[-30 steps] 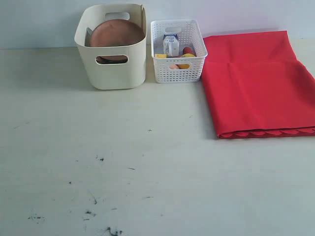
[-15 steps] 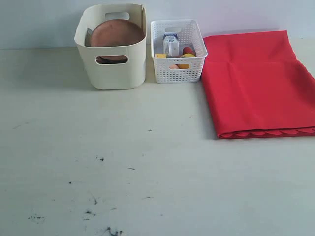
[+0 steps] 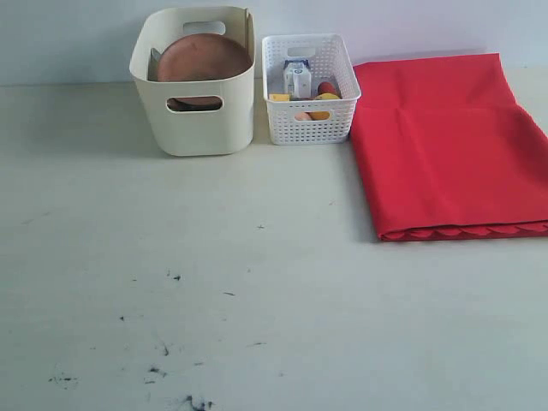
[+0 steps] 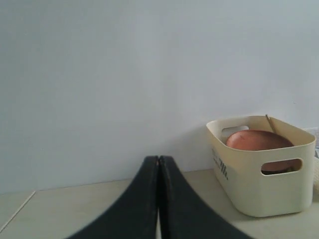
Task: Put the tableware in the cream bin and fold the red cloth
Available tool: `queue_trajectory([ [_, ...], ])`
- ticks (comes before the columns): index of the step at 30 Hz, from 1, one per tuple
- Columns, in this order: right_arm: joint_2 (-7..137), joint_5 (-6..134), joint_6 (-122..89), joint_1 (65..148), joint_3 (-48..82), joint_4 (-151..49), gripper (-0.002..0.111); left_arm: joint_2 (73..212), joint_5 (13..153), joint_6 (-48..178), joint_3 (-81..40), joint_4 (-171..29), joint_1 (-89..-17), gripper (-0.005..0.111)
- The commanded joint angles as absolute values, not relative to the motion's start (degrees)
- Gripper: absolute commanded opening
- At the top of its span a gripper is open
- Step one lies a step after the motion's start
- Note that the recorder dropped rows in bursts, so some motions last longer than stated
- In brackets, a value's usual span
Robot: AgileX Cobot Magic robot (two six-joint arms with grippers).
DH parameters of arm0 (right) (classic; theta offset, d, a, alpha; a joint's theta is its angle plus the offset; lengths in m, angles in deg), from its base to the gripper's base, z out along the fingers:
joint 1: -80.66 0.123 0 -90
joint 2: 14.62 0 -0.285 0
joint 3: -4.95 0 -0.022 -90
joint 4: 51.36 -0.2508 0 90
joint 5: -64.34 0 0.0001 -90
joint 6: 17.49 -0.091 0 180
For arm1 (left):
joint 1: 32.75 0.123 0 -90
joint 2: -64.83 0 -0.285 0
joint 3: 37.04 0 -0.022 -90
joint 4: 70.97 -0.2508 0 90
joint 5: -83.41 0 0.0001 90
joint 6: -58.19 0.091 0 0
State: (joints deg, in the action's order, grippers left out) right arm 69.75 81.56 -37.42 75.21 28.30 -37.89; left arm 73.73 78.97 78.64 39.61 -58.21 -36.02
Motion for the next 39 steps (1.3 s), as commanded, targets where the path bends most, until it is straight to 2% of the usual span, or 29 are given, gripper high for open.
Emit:
queue_trajectory([
  [1, 69.3, 81.3, -37.2, 75.0, 28.3, -37.9, 0.0, 72.6, 78.2, 78.9, 40.2, -57.7, -34.6, 0.0],
  [18, 69.3, 81.3, -37.2, 75.0, 28.3, -37.9, 0.0, 72.6, 79.3, 79.1, 40.2, -59.4, -34.6, 0.0],
  [23, 69.3, 81.3, -37.1, 75.0, 28.3, -37.9, 0.0, 72.6, 86.3, 70.6, 40.2, -68.9, -34.6, 0.0],
  [31, 69.3, 81.3, -37.1, 75.0, 28.3, -37.9, 0.0, 72.6, 97.4, 66.9, 40.2, -71.0, -34.6, 0.0],
  [39, 69.3, 81.3, -37.1, 75.0, 28.3, -37.9, 0.0, 72.6, 99.2, 66.9, 40.2, -71.0, -34.6, 0.0],
])
